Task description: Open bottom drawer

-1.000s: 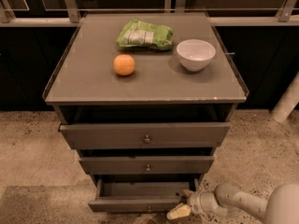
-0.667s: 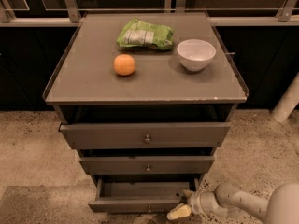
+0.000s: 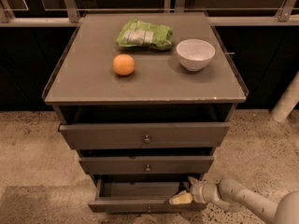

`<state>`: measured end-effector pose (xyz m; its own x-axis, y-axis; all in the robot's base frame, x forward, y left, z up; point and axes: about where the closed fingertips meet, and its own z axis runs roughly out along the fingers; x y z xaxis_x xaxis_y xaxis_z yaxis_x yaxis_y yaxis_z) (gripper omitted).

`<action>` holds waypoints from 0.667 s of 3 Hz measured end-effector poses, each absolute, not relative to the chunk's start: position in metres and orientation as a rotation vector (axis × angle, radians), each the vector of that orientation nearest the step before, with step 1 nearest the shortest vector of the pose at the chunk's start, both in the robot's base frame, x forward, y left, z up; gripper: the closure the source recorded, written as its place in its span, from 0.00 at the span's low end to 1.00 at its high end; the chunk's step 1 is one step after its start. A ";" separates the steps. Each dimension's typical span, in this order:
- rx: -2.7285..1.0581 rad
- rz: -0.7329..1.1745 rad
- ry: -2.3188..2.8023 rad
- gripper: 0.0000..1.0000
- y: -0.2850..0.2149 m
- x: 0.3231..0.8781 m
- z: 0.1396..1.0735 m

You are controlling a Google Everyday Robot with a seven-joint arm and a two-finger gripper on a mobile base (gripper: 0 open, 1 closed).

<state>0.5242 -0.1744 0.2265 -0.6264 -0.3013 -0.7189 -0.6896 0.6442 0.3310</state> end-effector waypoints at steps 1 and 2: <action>-0.766 0.795 2.230 0.00 -0.175 0.527 0.227; -0.761 0.853 2.282 0.00 -0.171 0.512 0.213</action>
Offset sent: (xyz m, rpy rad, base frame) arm -0.0340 0.0033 -0.0328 0.0208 0.1672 0.0290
